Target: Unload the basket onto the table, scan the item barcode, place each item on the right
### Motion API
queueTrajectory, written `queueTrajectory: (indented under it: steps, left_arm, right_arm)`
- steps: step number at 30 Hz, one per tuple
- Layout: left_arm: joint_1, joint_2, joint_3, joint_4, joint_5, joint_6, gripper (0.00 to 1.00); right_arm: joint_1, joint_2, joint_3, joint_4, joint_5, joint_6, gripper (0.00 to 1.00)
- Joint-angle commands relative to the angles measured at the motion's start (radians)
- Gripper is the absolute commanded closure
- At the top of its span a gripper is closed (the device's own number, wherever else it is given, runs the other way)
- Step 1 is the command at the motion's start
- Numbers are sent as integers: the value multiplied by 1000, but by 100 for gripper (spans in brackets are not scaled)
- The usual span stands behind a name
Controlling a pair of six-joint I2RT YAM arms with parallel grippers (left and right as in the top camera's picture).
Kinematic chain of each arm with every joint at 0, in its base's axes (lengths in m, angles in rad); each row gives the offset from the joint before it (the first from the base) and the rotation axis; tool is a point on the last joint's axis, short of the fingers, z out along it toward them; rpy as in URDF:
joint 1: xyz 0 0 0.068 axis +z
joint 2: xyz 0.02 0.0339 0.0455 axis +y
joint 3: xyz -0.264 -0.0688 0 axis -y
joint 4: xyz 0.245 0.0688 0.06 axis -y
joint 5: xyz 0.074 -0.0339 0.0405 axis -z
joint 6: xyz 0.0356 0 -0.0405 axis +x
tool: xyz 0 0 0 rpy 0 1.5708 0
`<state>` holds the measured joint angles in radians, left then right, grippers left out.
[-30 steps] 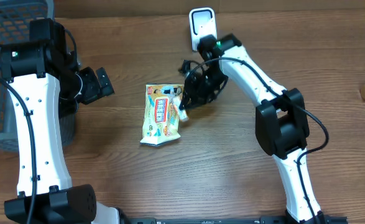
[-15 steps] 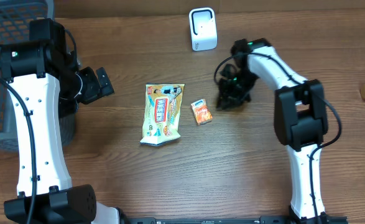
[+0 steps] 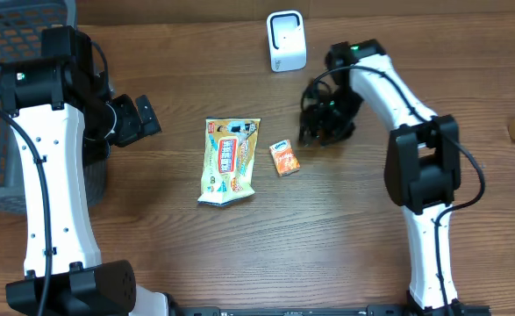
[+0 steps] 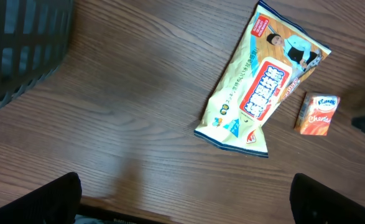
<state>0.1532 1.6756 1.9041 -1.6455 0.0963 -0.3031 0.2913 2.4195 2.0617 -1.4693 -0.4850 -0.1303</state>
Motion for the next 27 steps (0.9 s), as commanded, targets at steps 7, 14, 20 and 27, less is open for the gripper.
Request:
queueTrajectory:
  steps: [7, 14, 20, 27]
  left_arm:
    - [10, -2, 0, 1, 0, 19, 0]
    - [10, -2, 0, 1, 0, 19, 0]
    - [10, -2, 0, 1, 0, 19, 0]
    - [10, -2, 0, 1, 0, 19, 0]
  right_arm:
    - [110, -4, 7, 46, -32, -14, 50]
    - [111, -4, -79, 116, -33, 29, 57]
    - [111, -4, -79, 99, -33, 29, 73]
    - [111, -4, -128, 145, -32, 56, 69]
